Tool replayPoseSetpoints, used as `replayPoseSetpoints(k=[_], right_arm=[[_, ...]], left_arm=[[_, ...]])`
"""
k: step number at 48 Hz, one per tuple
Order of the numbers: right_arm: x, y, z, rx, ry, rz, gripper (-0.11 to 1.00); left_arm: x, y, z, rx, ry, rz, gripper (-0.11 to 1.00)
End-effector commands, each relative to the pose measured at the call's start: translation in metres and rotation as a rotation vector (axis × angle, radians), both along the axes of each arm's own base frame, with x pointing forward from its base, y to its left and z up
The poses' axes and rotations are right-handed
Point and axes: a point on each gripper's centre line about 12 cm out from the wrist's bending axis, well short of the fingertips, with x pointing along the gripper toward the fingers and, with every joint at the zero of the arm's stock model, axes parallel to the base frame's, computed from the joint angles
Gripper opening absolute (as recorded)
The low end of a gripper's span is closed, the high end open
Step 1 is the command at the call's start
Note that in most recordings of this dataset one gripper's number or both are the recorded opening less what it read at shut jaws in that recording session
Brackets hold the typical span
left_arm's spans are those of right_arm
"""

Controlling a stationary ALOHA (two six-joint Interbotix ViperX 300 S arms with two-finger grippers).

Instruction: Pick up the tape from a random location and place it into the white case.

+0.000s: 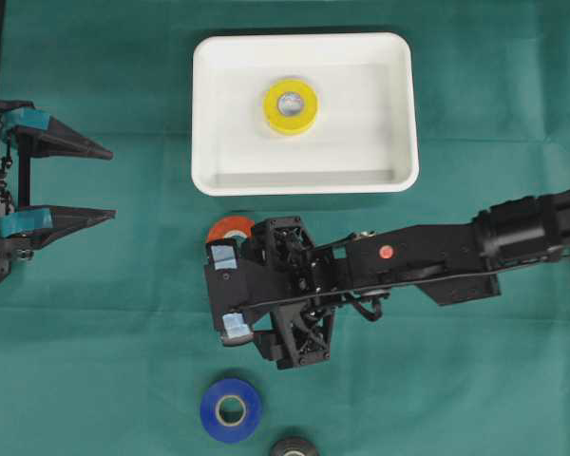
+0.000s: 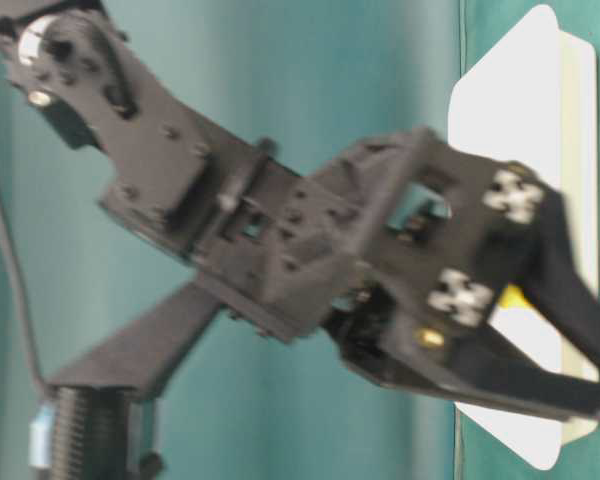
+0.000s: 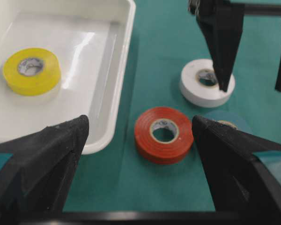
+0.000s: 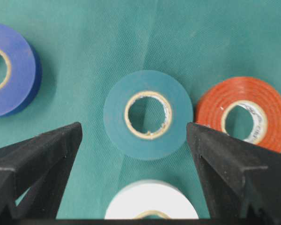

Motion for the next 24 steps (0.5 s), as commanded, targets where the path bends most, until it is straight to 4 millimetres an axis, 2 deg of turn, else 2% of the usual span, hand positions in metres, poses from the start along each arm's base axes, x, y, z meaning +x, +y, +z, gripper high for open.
replayPoseSetpoints(k=[1,24], right_arm=[[0.008,0.004,0.010,0.009,-0.051,0.005,0.91],[0.021,0.015,-0.042,0.014,-0.046,0.018,0.91]], left_arm=[[0.003,0.000,0.006,0.000,-0.017,-0.001,0.91],[0.003,0.000,0.005,-0.002,-0.011,-0.001,0.91]])
